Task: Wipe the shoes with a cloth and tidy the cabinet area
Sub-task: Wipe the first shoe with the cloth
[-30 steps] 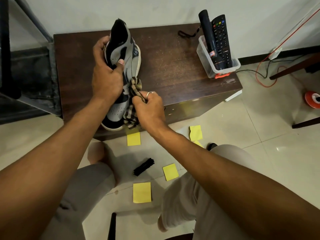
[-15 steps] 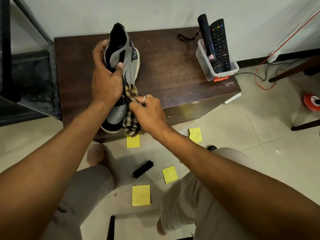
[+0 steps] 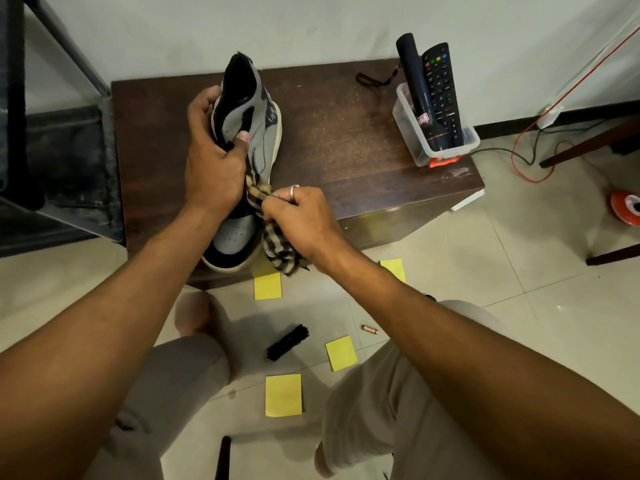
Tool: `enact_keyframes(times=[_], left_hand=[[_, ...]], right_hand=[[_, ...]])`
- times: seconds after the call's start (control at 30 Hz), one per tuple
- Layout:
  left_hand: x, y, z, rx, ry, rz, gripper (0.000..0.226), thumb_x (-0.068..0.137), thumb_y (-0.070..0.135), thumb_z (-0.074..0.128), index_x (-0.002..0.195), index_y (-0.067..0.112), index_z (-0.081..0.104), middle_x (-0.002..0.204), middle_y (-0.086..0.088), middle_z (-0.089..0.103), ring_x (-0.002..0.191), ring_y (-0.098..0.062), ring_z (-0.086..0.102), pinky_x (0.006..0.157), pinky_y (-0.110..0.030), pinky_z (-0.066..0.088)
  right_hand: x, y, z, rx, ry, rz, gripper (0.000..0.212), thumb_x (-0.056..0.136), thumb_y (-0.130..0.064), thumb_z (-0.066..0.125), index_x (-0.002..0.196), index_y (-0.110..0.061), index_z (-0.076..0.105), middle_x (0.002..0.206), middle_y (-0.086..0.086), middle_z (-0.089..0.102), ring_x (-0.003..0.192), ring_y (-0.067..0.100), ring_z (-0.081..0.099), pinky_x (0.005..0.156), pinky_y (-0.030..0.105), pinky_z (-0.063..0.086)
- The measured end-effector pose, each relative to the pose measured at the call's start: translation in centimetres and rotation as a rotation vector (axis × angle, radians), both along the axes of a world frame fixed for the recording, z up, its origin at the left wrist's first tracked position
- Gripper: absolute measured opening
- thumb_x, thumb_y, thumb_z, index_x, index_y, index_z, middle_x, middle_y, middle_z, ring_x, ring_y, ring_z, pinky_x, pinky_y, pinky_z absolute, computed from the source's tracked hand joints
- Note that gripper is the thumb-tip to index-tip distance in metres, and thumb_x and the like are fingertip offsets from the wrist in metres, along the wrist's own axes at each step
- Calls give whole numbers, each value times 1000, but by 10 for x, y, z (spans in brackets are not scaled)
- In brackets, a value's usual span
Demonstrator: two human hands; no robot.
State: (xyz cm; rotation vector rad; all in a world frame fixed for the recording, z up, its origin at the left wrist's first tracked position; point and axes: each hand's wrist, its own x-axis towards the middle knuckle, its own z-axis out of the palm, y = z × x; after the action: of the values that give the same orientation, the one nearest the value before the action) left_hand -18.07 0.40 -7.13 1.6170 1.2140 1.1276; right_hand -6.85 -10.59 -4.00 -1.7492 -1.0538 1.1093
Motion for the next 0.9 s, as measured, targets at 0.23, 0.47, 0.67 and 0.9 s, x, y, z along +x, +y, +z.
enact_keyframes(times=[0.23,0.47,0.67,0.9], left_hand=[[0,-1,4,-35,-72,-6,57,95,9,63,143,22,36,137,6,53,125,0,56,107,-23,46],[0,-3,6,-56,-108,-12,54,96,13,64,142,22,38,137,7,54,124,2,56,102,-17,46],[-2,-5,10,-66,-120,7,46,95,15,56,137,28,43,131,9,58,119,-1,59,99,-22,49],[0,-4,9,-91,-145,11,45,94,13,53,135,29,43,126,15,60,115,1,60,97,-21,48]], right_hand=[[-11,8,-9,71,-110,-39,24,92,-15,62,71,-28,60,91,-2,49,75,6,52,64,17,39],[9,9,-5,46,-109,8,43,85,-15,63,46,-23,45,57,-12,42,53,5,40,56,29,34],[-4,30,-17,235,-215,-63,14,94,-10,61,102,-6,72,107,0,51,84,12,60,79,34,57],[14,31,-9,103,-292,164,25,87,-18,66,63,-26,62,82,-12,46,72,4,50,66,20,39]])
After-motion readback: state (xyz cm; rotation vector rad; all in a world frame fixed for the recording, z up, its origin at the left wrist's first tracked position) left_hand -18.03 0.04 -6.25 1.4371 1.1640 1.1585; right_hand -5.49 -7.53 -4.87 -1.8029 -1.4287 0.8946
